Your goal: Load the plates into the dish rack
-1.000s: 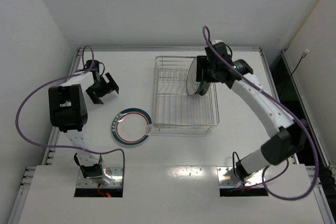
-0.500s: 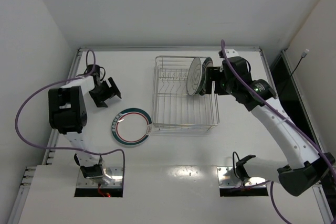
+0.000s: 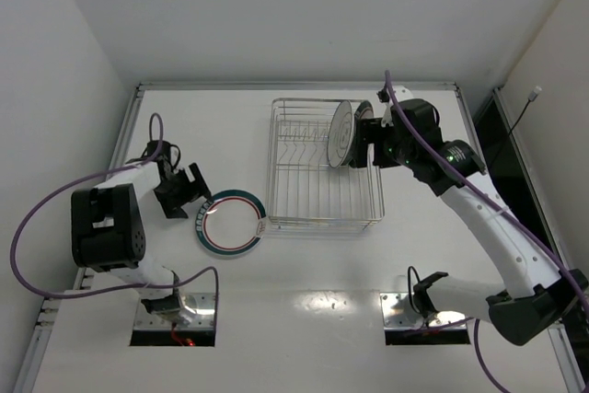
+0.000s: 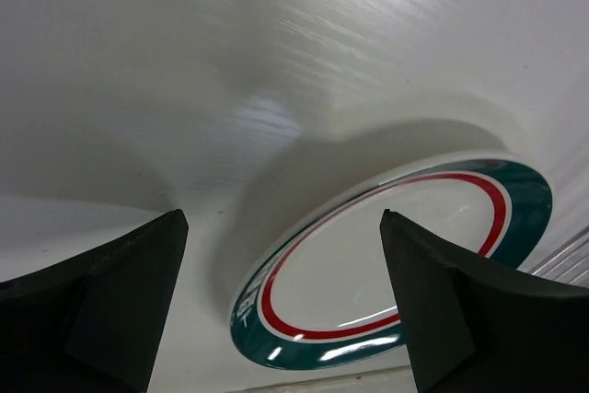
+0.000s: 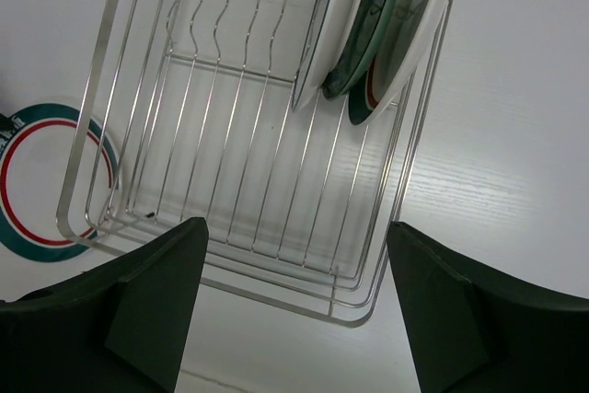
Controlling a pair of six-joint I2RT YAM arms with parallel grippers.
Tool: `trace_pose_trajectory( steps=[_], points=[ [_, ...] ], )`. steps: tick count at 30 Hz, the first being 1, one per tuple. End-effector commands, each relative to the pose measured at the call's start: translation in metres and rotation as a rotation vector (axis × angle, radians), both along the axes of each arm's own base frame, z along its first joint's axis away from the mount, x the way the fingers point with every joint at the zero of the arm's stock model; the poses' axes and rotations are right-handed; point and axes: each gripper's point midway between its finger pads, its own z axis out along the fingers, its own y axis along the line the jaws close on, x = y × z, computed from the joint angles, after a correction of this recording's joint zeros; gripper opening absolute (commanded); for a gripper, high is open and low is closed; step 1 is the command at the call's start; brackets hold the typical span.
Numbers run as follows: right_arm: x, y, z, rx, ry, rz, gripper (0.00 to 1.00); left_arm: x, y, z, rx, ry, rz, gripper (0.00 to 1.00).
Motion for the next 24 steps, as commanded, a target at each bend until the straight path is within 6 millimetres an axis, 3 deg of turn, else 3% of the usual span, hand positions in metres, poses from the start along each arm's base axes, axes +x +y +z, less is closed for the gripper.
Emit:
trace_pose_trajectory(
  steps=[1,5,8,12,13,14,21,24],
  points=[
    [0.003,0.004,0.024,0.023,-0.08,0.043,0.76,0.002,-0.023,0.012,-0.05,-0.049,-0.064,0.84],
    [0.004,0.003,0.034,0.014,-0.101,0.055,0.77,-0.006,-0.042,0.008,-0.078,-0.021,-0.12,0.71],
    [0.002,0.002,0.032,0.01,-0.092,0.055,0.79,-0.01,-0.05,0.002,-0.081,-0.002,-0.148,0.55],
    [-0.002,-0.005,0.038,-0.012,-0.11,0.048,0.8,-0.013,-0.057,-0.011,-0.084,0.034,-0.171,0.19],
    [-0.005,-0.008,0.038,-0.027,-0.111,0.045,0.81,-0.014,-0.057,-0.014,-0.085,0.045,-0.171,0.05],
    [-0.004,-0.009,0.042,-0.032,-0.121,0.05,0.81,-0.015,-0.057,-0.017,-0.086,0.056,-0.17,0.0],
    [-0.009,-0.018,0.038,-0.075,-0.107,0.038,0.82,-0.011,-0.055,-0.021,-0.075,0.05,-0.168,0.0],
    [-0.01,-0.016,0.034,-0.056,-0.089,0.047,0.82,-0.007,-0.045,-0.015,-0.067,0.029,-0.126,0.0]
  ],
)
